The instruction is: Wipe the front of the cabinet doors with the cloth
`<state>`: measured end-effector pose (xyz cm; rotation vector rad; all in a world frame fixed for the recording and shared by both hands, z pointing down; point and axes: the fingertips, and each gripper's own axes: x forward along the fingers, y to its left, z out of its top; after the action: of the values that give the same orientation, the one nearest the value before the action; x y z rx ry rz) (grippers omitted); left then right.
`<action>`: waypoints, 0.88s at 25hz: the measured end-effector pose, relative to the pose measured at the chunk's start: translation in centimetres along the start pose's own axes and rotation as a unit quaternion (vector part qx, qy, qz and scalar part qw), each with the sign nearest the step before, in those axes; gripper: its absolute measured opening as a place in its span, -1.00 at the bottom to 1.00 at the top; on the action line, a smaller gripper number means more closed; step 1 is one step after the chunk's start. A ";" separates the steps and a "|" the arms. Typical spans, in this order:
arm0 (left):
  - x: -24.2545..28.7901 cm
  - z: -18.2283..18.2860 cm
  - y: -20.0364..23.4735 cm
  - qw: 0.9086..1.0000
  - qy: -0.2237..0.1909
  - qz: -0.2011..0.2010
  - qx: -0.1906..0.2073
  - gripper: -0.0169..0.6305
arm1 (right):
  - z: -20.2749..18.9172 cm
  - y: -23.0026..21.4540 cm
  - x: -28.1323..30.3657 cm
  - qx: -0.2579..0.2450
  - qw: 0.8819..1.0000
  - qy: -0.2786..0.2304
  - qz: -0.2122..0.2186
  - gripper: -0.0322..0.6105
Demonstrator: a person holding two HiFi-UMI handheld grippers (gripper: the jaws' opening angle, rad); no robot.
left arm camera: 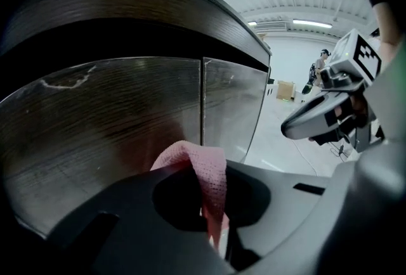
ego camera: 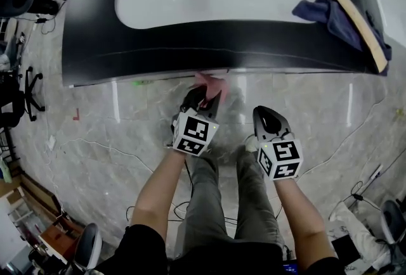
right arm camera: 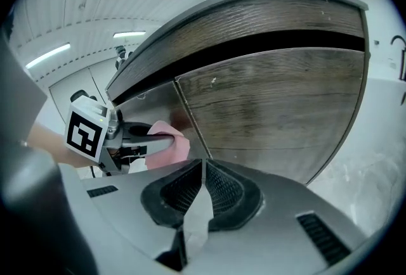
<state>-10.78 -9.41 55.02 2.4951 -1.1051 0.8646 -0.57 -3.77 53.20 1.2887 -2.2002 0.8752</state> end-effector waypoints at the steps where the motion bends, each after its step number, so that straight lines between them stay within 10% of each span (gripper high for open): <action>1: -0.4 -0.6 0.4 1.000 0.004 0.004 -0.003 -0.91 | 0.0 0.4 0.2 -0.002 1.000 0.001 0.004 -0.77; 22: -9.3 -13.2 11.2 0.994 0.042 0.078 -0.065 -0.91 | -1.8 13.4 8.9 -0.042 0.996 0.046 0.065 -0.77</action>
<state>-29.42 -5.35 59.69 2.2703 -1.2989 0.8983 -16.42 -2.92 56.23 1.0561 -2.2425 0.8609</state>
